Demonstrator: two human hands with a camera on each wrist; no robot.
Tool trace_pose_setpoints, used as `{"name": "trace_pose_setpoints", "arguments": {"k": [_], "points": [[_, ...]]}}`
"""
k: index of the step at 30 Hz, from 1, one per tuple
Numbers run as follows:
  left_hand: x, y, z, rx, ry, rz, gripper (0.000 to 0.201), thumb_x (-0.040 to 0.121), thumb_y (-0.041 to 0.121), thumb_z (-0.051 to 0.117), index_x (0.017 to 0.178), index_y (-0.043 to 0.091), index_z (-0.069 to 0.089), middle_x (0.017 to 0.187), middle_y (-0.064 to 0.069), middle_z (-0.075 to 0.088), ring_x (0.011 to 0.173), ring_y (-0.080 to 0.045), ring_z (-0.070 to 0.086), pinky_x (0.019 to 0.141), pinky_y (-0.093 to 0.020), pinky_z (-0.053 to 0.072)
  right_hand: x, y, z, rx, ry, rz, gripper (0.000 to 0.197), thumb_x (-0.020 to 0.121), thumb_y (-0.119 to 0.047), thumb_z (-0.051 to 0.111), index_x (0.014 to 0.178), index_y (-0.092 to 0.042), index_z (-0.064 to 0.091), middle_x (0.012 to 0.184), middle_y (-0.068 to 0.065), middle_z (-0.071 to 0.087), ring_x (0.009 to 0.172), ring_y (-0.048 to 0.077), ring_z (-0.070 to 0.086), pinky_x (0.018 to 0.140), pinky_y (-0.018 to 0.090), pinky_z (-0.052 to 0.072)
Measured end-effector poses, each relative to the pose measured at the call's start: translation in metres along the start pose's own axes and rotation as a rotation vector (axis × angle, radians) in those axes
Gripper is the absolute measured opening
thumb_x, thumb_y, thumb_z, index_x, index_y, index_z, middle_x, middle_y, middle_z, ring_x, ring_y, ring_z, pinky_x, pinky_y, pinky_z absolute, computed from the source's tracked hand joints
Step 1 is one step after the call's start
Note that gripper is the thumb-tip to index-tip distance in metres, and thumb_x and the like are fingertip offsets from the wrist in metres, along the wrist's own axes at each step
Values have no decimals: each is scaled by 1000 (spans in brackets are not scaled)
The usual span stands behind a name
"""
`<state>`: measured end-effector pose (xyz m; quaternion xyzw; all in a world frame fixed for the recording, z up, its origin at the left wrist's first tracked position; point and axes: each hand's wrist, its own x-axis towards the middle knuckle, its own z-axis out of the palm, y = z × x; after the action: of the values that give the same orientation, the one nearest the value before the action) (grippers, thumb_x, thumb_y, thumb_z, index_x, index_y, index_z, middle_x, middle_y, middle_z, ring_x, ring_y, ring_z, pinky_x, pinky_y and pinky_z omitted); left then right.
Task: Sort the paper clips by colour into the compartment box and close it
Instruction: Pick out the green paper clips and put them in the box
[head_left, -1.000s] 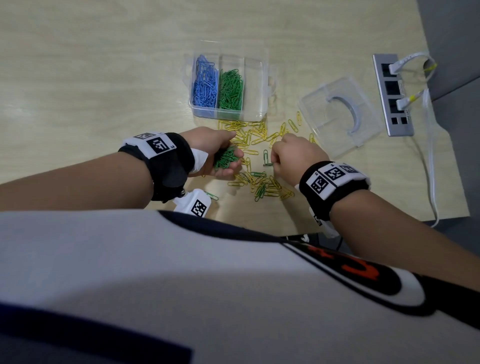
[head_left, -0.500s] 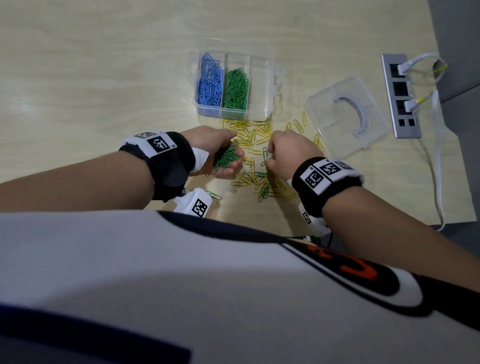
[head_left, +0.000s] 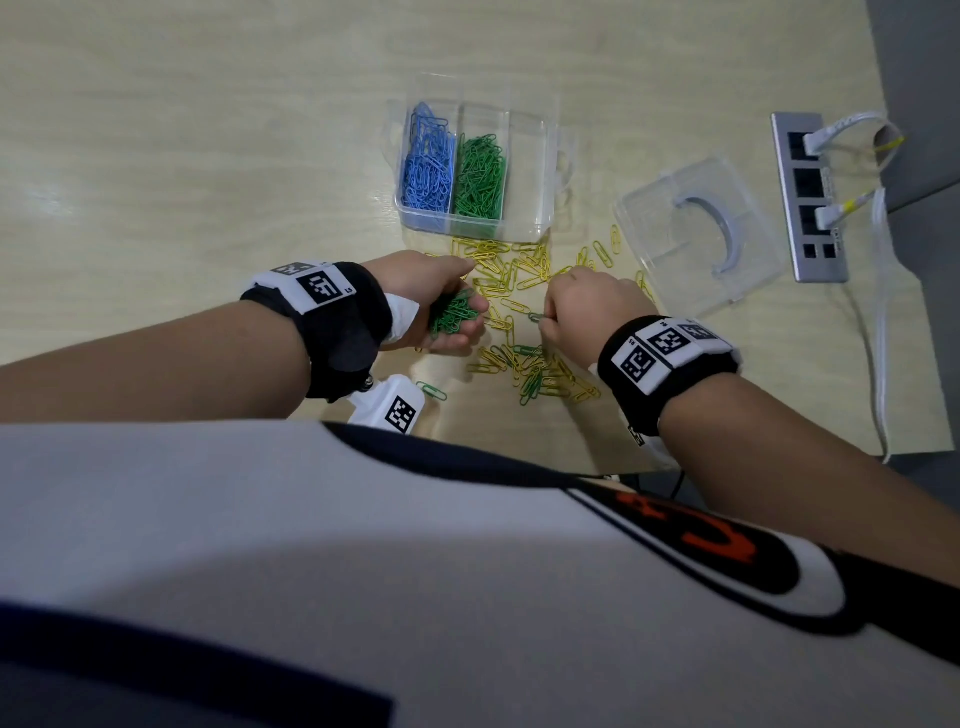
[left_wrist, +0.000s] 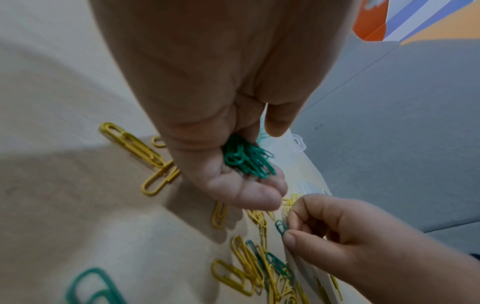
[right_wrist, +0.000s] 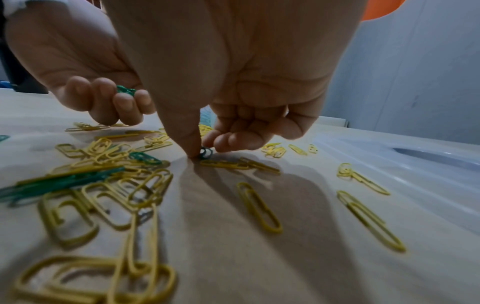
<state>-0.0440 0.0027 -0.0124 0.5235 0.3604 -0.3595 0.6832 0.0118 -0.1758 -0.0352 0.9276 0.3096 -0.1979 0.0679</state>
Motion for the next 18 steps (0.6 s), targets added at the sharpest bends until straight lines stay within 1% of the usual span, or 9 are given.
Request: {"name": "trace_pose_setpoints", "arguments": {"k": [3,5,7,9,12,13,15,16,18], "points": [[0,1,0,-5,-8,-2,48,101,42,31,76,7,53,66,-8,49,55,-17,51,52,-22,53,-1,-5,-5,0,-60,5,22,92,-30,49,105,-15,58,105,5,57,93,25,58,78,38,45],[0,0,-1,-16,-13,-7,48,101,42,31,77,7,53,65,-9,49,60,-18,52,54,-22,54,-3,-9,-10,93,-62,-11,16,90,-28,50,96,-15,57,97,4,57,85,24,57,72,36,47],[1,0,0,-18,-8,-5,49,101,42,30,78,6,53,66,-11,51,64,-20,53,55,-23,54,-7,-17,-17,267,-18,-53,9,86,-27,54,83,-18,54,87,0,55,79,21,55,70,36,49],[2,-2,0,-12,10,1,46,101,42,32,82,6,53,72,-12,55,65,-21,56,60,-26,55,-9,-29,-24,393,43,-136,11,84,-29,58,77,-22,51,83,-3,54,78,17,52,71,35,47],[5,-2,-2,-35,46,15,36,100,38,40,94,5,54,90,-14,59,73,-26,61,70,-39,56,-9,-44,-29,449,84,-203,12,88,-32,59,80,-25,54,84,-7,55,79,12,49,72,31,43],[5,-2,-3,-51,46,13,35,100,37,41,94,5,54,89,-14,59,71,-26,61,71,-41,56,-8,-45,-30,468,111,-196,12,89,-33,58,82,-24,56,83,-7,57,79,11,49,71,29,42],[5,-2,-5,-65,34,-11,40,101,39,37,88,6,54,74,-13,57,62,-22,58,66,-33,56,-5,-42,-30,503,162,-142,12,91,-32,55,82,-24,57,82,-7,60,77,13,52,69,29,42],[5,-2,-6,-59,26,-25,43,101,41,34,83,6,54,66,-11,56,59,-21,57,62,-29,56,-4,-37,-29,481,154,-107,12,91,-30,53,82,-24,56,81,-6,60,77,15,54,69,29,44],[5,-2,-8,-64,22,-41,47,101,42,31,79,7,53,58,-10,53,55,-20,54,61,-27,52,-2,-26,-26,326,28,-50,10,89,-28,52,82,-22,56,83,-3,61,81,19,57,74,33,50]]}}
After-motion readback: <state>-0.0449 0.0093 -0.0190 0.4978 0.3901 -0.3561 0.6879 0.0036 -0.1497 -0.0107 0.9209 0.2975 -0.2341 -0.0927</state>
